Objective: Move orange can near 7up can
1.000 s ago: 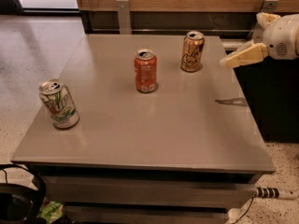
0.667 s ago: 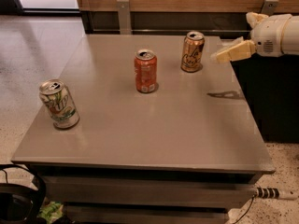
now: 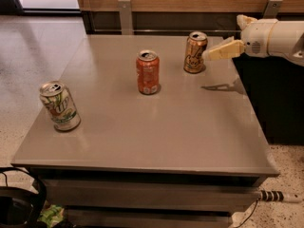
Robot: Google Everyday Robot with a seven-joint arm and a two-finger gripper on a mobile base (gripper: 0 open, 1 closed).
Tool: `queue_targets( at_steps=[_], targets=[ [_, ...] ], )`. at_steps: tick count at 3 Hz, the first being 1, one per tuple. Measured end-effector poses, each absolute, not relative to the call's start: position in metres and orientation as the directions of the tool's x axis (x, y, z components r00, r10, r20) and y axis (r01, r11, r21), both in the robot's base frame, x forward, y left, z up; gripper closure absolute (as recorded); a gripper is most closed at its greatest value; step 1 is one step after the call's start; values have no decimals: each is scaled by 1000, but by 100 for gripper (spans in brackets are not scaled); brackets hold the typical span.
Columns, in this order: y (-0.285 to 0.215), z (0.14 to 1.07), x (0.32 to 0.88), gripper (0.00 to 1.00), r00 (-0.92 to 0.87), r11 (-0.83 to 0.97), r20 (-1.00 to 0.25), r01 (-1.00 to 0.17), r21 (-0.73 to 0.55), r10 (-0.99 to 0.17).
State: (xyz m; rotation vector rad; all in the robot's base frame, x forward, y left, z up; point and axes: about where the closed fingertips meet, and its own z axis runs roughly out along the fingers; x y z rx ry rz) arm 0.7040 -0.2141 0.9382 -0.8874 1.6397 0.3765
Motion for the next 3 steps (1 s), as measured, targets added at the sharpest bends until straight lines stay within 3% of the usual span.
queue_targets(
  at_steps=[3],
  targets=[
    [-187, 884, 742, 0, -53, 621, -977, -779, -89, -206]
  ],
)
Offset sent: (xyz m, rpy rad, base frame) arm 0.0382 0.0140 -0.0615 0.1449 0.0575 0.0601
